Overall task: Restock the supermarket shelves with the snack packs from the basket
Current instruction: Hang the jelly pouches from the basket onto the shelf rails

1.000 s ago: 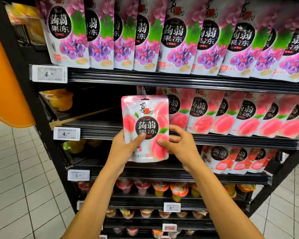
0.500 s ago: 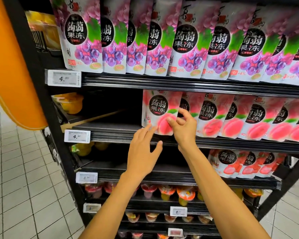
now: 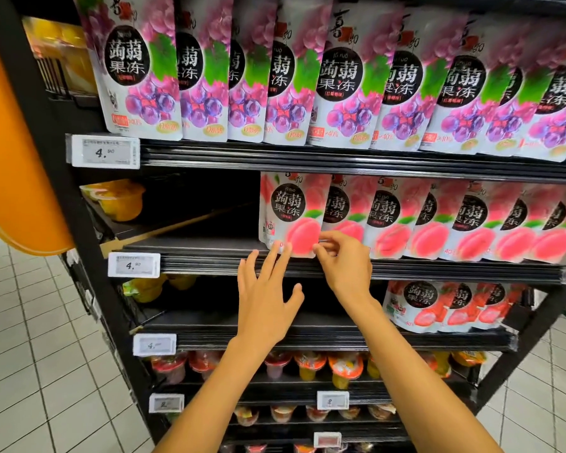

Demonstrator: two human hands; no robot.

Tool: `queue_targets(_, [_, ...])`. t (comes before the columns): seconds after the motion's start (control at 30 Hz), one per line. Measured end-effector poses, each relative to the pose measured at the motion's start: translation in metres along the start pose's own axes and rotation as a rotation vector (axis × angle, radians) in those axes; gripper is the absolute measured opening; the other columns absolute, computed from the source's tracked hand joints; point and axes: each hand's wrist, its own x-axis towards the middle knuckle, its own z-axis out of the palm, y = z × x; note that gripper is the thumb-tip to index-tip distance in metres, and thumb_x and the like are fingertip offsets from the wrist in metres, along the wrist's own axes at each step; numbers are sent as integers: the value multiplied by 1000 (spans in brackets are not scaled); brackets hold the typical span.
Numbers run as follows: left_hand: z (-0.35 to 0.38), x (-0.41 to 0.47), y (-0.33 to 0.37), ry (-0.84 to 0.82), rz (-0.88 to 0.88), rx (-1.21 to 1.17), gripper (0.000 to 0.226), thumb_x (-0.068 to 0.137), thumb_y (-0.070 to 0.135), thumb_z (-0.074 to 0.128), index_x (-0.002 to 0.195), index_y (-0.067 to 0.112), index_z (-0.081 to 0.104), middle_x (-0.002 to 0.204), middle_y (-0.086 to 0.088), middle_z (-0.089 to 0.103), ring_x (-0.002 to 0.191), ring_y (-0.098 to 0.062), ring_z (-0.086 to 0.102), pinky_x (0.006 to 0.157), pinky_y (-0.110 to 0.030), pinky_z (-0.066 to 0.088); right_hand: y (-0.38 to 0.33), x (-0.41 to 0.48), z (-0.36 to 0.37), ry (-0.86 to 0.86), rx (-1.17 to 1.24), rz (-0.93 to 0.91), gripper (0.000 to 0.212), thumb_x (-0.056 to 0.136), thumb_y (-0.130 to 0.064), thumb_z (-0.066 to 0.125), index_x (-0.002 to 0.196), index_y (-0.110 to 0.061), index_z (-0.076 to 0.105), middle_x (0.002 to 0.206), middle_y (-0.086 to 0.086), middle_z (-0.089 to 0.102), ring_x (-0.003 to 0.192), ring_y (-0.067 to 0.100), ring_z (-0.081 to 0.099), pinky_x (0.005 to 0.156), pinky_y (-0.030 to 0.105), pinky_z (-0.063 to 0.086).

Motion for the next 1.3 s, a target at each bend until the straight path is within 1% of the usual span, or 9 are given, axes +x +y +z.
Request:
queue_targets(0.2, [0,2,-1,-1,-64,37,73,94,49,44,155,36,6,163,13,8,149,-26,-5,118,-47,-11,-5,3,8,-13,-39,25,18,89,-28,69,107,-25,72,89,-10,75,81,3,67,80,31,56])
queue_targets(0.57, [7,1,20,-16,-27,46,68,93,49,44,154,35,18,163,10,13,149,-28,-2,118,-52,-6,7,1,-6,24,-67,62,22,91,-32,65,112,-27,69,92,-12,74,84,7,69,77,29,53])
queue_targets(0.8, [10,-6,22,17,-21,-51,63,93,42,48,152,34,25,163,11,14,151,-25,-5,119,-52,-7,16,-10,-11,26,-10,37,22,92,-34,62,113,-29,66,87,-20,69,67,-2,62,78,40,57])
queue_targets(0.9, [14,-18,23,86,-46,-216,51,94,31,53,143,29,42,159,11,25,149,-18,6,120,-44,1,25,-26,-10,41,125,32,23,95,-33,59,116,-27,63,86,-17,70,67,4,66,73,42,57])
queue_targets(0.97, [20,-33,19,145,-72,-388,38,93,22,55,131,25,54,149,13,40,142,-12,20,118,-30,12,37,-44,-6,31,210,48,20,97,-33,56,115,-25,62,80,-13,72,66,5,67,70,42,57])
queue_targets(1.1, [45,-77,-1,118,-133,-516,25,92,20,50,114,24,62,118,13,59,115,6,43,99,-7,29,77,-90,6,-58,267,148,14,98,-35,52,108,-28,61,78,-10,73,61,6,66,61,32,56])
queue_targets(1.17, [62,-106,-14,16,-220,-540,22,93,12,53,110,19,65,112,7,64,104,1,51,92,-10,37,103,-119,14,-136,275,238,12,99,-31,53,105,-26,62,76,-7,72,60,13,67,56,34,55])
queue_targets(1.23, [85,-143,-28,-103,-350,-538,20,94,6,54,108,13,67,108,1,67,99,-7,55,87,-14,42,135,-156,27,-252,237,357,12,100,-27,54,101,-21,63,75,-7,71,64,17,69,61,39,58])
queue_targets(1.3, [107,-180,-42,-215,-483,-550,20,93,1,53,107,8,67,106,-6,68,94,-16,60,81,-14,43,167,-194,40,-346,209,482,14,100,-26,54,94,-19,65,73,-10,70,67,14,70,65,35,59])
